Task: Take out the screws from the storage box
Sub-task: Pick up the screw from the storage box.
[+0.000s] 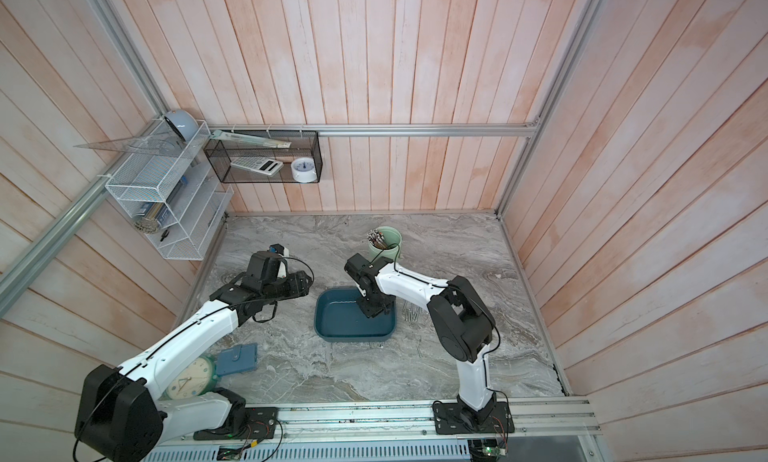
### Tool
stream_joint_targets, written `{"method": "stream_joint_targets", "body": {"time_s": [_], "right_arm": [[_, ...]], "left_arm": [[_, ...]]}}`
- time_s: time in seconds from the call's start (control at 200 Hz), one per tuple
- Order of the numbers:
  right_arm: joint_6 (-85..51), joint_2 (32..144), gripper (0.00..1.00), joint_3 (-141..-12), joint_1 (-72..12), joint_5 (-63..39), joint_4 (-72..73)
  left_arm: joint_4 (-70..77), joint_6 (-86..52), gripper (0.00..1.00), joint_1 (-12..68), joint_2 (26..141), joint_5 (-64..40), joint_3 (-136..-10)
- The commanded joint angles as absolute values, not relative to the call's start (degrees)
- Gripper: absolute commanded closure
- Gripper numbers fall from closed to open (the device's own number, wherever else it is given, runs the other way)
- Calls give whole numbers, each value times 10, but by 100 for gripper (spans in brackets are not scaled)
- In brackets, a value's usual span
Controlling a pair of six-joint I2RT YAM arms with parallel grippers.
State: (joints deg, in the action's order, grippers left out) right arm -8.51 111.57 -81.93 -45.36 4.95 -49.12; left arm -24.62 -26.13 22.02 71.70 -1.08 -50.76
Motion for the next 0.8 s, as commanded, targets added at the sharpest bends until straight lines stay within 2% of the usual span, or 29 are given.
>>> {"method": "stream_joint_targets", "body": {"time_s": [0.0, 0.795], "right_arm": [[-87, 1127, 72, -812, -446, 59, -487], [-103, 1126, 74, -794, -440, 82, -469]], "left_arm": [[-242, -257, 23, 217, 722, -14, -507], [-241, -258, 23, 217, 721, -12, -506]]}}
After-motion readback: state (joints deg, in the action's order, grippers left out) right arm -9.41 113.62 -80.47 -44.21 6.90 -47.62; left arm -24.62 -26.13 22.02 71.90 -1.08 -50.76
